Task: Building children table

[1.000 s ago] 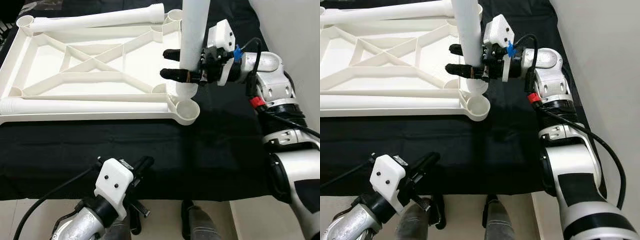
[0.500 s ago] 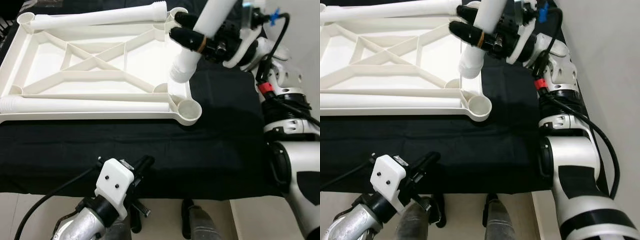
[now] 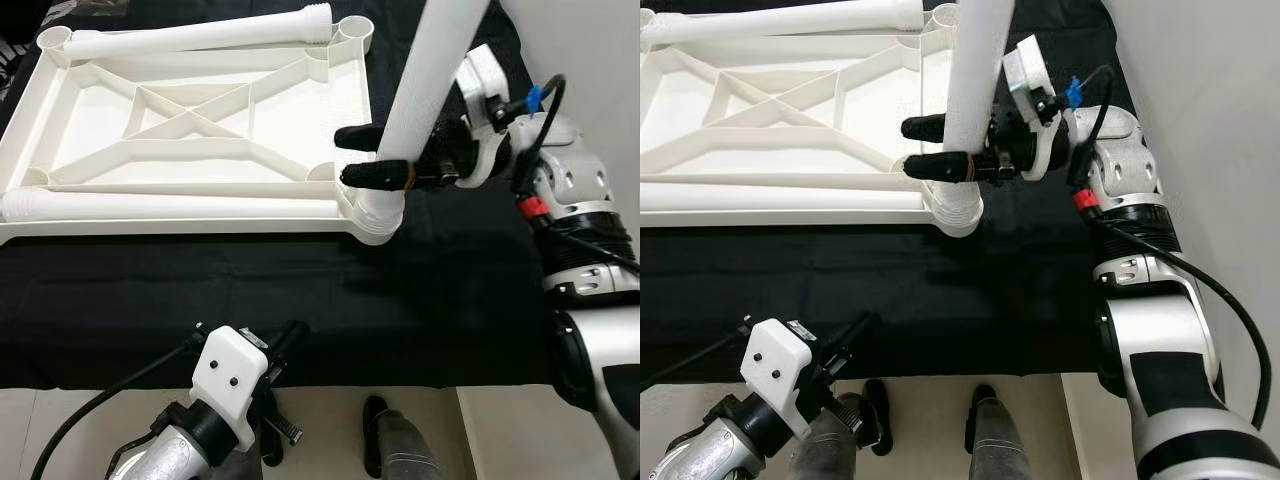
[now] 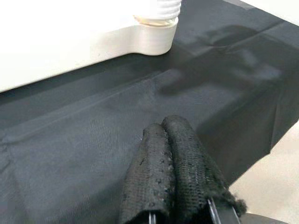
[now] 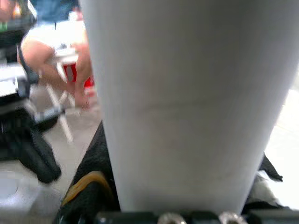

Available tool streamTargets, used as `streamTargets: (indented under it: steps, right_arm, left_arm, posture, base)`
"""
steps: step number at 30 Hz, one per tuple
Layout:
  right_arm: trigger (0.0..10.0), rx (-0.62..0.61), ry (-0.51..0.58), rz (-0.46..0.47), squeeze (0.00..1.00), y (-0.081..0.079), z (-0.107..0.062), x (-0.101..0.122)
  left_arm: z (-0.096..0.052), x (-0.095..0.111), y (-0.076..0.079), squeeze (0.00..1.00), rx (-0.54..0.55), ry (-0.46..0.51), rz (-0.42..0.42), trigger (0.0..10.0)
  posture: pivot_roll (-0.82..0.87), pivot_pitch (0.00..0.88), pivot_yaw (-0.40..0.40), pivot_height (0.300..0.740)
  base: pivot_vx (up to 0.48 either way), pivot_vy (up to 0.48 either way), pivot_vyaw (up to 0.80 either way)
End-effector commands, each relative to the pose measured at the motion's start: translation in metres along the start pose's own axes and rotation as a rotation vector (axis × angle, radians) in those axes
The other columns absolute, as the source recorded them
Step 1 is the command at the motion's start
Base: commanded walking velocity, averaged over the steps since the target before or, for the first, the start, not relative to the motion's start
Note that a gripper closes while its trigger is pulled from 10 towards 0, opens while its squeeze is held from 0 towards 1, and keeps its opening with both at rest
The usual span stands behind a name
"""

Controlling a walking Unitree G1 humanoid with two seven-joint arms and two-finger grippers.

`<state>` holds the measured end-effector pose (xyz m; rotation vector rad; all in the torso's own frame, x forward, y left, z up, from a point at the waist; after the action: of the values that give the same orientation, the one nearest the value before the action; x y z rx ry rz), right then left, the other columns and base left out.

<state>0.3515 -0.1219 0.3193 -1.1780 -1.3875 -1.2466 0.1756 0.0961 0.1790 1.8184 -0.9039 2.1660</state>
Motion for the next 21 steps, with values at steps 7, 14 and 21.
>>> streamTargets:
  steps: [7,14,21]
  right_arm:
    - [10.0,0.037,0.028,-0.008,0.00,0.002,0.008,-0.001]
    - [10.0,0.031,0.024,-0.006,0.00,0.002,0.005,-0.002]
    - [10.0,-0.056,0.024,-0.014,0.00,0.010,-0.017,0.003]
  left_arm:
    - [-0.008,0.004,0.006,0.00,-0.021,-0.014,-0.015,10.0]
    - [-0.011,0.006,0.007,0.00,-0.023,-0.018,-0.017,10.0]
    - [-0.017,0.008,0.008,0.00,-0.027,-0.032,-0.024,10.0]
  posture:
    - [0.11,0.369,0.005,0.740]
    - [0.12,0.381,0.009,0.740]
    - [0.13,0.398,0.017,0.740]
  base:
    - [0.000,0.000,0.00]
    - [0.000,0.000,0.00]
    - [0.000,0.000,0.00]
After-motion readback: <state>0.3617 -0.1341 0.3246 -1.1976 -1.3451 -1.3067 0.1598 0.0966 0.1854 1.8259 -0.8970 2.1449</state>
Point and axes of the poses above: a point about 5 cm out from each wrist's last joint towards the gripper, its own z axis pointing out of the wrist towards the gripper, its own x axis along the axis of the wrist's last joint, y = z × x, the point moved 2 cm from there along z, pointing out of the wrist towards the gripper, and after that the axes turned 13 degrees about z, right-handed, at the moved point
